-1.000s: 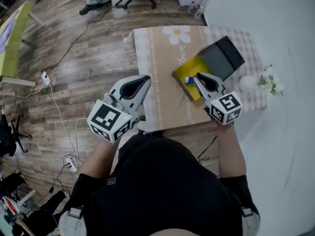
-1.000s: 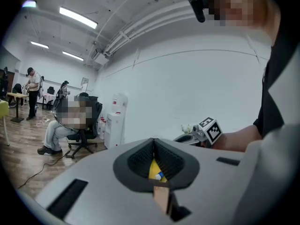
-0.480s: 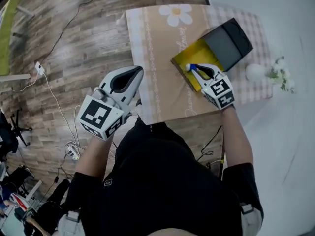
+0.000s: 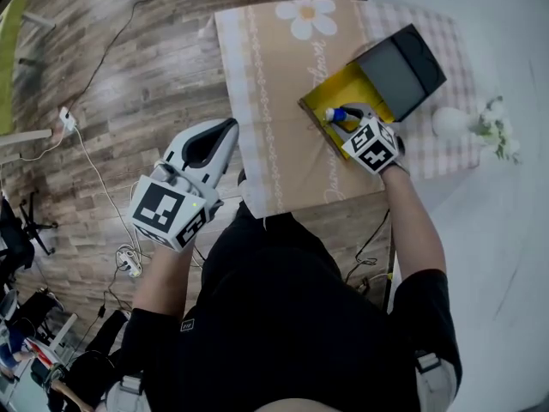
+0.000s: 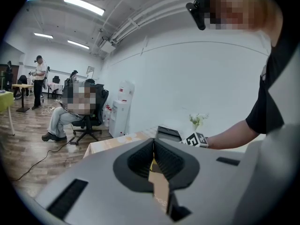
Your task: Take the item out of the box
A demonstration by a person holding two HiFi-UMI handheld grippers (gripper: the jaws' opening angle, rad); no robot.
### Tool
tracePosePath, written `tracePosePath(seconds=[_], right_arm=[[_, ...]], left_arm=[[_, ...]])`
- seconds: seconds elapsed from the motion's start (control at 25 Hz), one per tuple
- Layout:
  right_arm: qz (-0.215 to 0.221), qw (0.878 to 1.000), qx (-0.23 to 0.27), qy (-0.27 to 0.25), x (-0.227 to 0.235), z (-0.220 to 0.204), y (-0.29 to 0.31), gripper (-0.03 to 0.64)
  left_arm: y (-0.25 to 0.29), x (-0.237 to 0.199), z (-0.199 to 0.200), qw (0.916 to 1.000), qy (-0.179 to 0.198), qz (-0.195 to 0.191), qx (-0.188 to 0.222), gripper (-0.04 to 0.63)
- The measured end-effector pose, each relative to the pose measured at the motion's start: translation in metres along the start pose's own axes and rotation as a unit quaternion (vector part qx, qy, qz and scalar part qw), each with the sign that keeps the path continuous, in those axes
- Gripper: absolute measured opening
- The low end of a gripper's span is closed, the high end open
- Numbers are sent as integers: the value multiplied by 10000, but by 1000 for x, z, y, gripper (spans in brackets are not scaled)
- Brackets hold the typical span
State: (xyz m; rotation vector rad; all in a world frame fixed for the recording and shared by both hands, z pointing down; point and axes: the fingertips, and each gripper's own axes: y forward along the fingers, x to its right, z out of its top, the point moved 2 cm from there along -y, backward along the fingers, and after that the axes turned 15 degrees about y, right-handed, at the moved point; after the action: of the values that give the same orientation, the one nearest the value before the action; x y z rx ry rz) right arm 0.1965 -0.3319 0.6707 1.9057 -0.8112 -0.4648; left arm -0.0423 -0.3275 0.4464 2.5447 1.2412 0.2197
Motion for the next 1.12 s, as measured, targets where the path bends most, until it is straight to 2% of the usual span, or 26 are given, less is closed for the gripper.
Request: tracePosePath(seconds=[0.2,0.36,0.56,0.84,1.12], right_arm=[[-27,9982,-454,-389,3,-8,14,172],[-214,9930,-935,-690,6,-15,23,169],[-410,9895,-1076,-873,6,-11,12,140],[-604,9943,-570,-662,2,18,-30,138],[-515,9972,440,-312,-22,65,-78,138]], left_arm=[[-4,-2,-2,10000,3,74,44,14],[-10,1,3,9998,-14,128,159,14],[-23,6,18,9992,71,179,338,14],[-46,15,40,9978,235,275,555,14],[-72,20,63,9962,369,312,724,14]])
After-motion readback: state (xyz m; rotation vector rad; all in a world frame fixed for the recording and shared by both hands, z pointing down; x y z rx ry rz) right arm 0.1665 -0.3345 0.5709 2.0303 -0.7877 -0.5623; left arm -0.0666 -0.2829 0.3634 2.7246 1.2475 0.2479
